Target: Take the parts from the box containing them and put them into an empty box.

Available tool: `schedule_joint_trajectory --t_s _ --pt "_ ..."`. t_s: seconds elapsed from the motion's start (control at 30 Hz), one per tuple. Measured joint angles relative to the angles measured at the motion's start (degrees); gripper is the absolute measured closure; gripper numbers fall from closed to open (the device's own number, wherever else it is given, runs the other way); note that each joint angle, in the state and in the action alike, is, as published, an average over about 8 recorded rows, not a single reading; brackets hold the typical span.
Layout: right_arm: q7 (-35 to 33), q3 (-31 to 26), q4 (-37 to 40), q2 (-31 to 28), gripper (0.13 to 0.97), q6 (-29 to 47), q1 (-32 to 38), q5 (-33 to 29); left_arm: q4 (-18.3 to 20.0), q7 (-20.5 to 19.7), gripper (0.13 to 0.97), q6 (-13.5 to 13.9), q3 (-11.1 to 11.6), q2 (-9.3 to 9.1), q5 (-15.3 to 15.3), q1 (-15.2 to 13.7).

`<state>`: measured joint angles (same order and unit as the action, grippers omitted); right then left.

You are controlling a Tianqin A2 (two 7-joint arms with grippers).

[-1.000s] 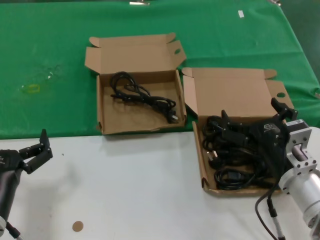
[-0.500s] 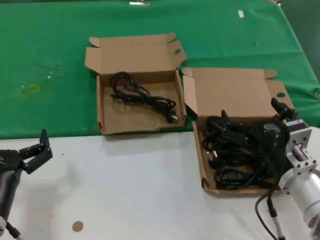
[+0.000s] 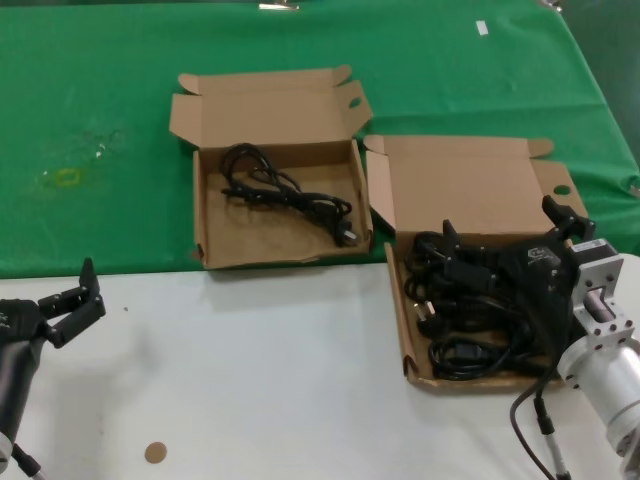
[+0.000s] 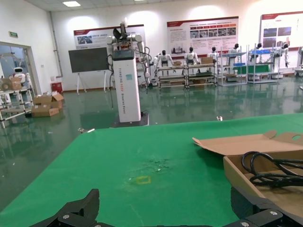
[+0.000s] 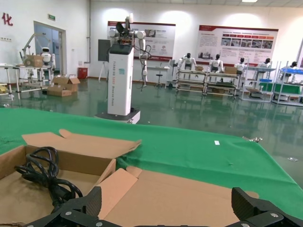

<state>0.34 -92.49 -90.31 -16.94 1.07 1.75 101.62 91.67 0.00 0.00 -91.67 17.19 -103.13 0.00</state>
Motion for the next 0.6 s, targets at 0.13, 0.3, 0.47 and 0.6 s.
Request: schedule_joint_trajectory --t_s 0.13,0.3,0.47,0.6 --pt "0.0 0.0 0.0 0.0 0.129 0.0 0.0 0.0 0.0 0.0 0.132 0.0 0.0 0.0 0.0 0.0" --pt "0.0 0.0 0.0 0.0 0.129 0.0 0.0 0.0 0.0 0.0 0.132 0.0 0.0 0.0 0.0 0.0" --pt "0.0 0.0 0.0 0.0 0.129 0.0 0.0 0.0 0.0 0.0 0.132 0.0 0.0 0.0 0.0 0.0" --pt "0.0 0.0 0.0 0.0 0.129 0.0 0.0 0.0 0.0 0.0 0.132 0.0 0.0 0.0 0.0 0.0"
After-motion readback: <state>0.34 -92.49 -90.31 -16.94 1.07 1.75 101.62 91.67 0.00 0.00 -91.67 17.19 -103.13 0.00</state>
